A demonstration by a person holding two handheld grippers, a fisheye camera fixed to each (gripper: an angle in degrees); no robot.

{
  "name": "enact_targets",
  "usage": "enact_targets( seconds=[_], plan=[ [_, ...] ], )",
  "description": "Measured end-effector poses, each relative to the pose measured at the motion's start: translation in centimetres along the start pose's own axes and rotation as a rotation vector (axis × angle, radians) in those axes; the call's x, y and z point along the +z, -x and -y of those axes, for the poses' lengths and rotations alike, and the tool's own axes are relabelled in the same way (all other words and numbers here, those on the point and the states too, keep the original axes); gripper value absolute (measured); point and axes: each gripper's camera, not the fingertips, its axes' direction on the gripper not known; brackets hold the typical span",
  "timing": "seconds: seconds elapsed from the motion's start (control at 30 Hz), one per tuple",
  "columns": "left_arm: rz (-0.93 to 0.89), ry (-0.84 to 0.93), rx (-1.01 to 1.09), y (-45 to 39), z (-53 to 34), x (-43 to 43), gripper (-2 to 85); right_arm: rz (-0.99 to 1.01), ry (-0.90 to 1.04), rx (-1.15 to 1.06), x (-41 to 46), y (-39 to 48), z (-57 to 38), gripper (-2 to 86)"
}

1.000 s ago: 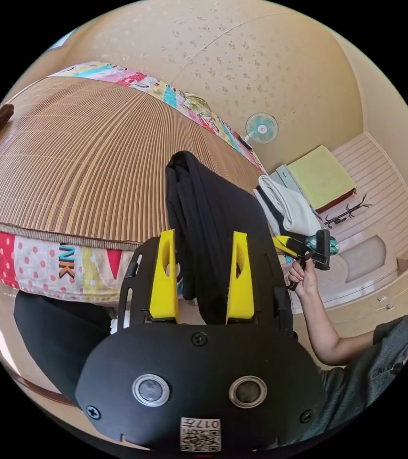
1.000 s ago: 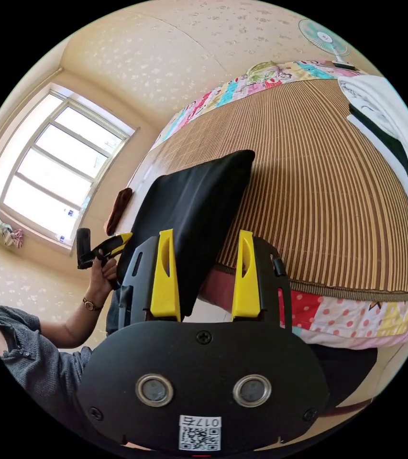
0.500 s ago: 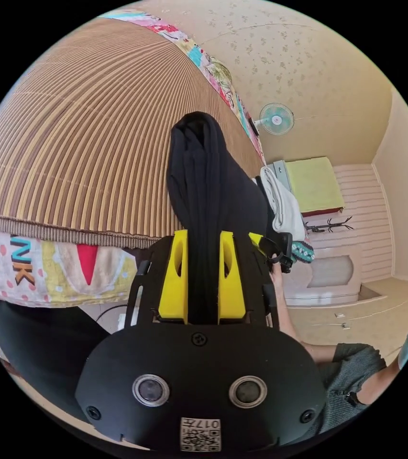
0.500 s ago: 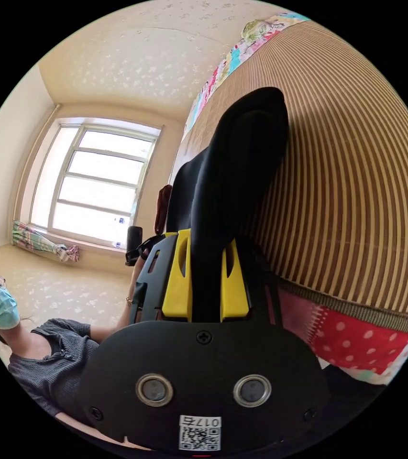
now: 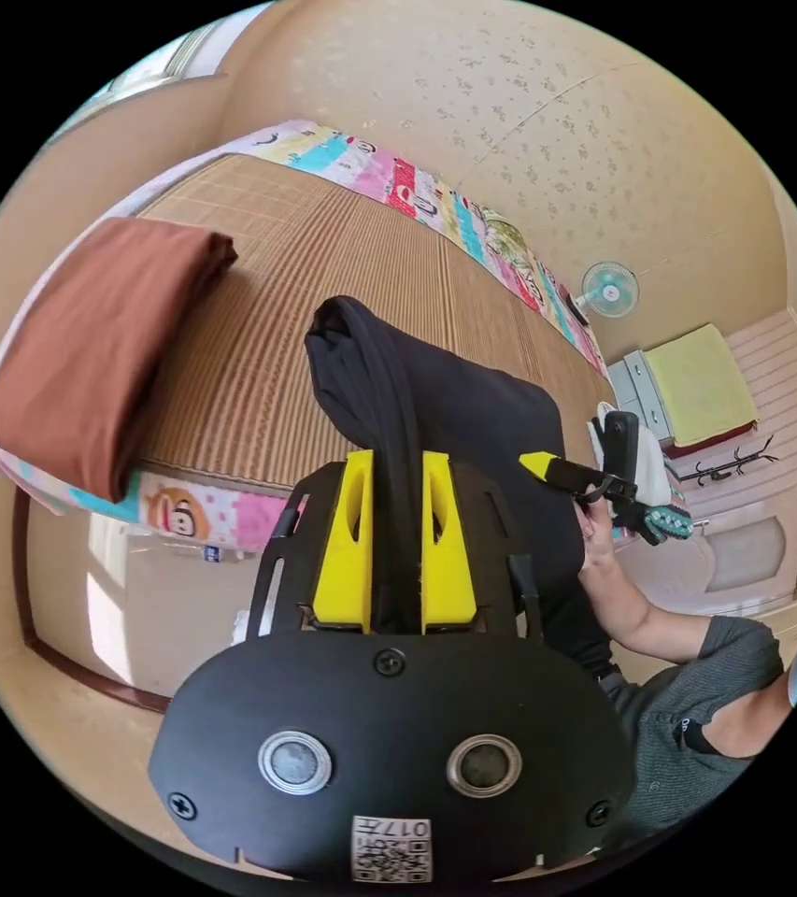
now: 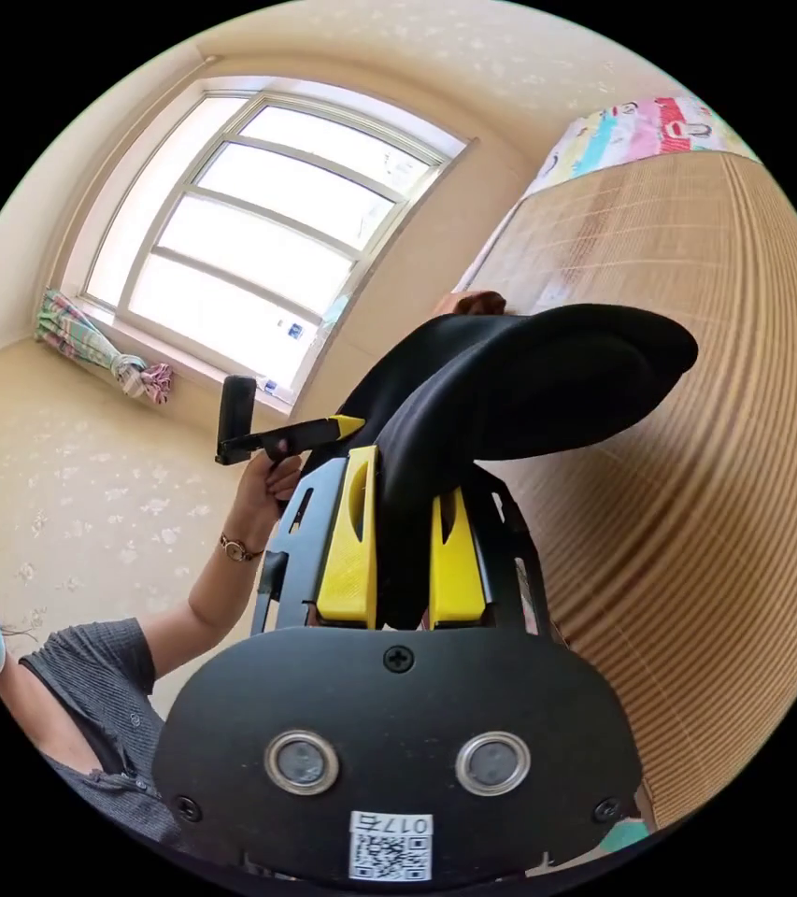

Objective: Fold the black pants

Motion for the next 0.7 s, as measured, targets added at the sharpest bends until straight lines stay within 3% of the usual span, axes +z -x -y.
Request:
enact_targets(
  seconds=[0.13,0.2,0.3,0.4,0.5,0.7],
  plan=[
    [0.184,-0.015,0.041,4.6,3.9,-7.2,8.2,0.026,-0.096,-0.03,8.8,3.0,5.5,7.1],
    [0.338,0.014,0.096,7.0,7.1,-9.8,8.1,-0.016,-0.128,-0.068,12.8,3.9,7.4,7.2],
    [0.388,-0.043,0.066,11.5,10.0,-11.1,5.5,-0.159,-0.162,-0.099,19.1,3.5,9.2,7.7],
    [0.448,-0.117,-0.158,17.7,9.6,-8.8,5.4,-0.302,0.03,-0.002,26.2,-0.3,8.9,10.4],
    [0.387,-0.112,-0.351,22.5,5.8,-3.7,3.3,-0.218,0.035,-0.046,25.0,-2.5,6.5,12.1],
    [0.489,-0.332,-0.318,21.4,-2.7,-2.7,-0.3,0.009,0.066,-0.208,15.5,-2.7,0.0,3.6]
  ],
)
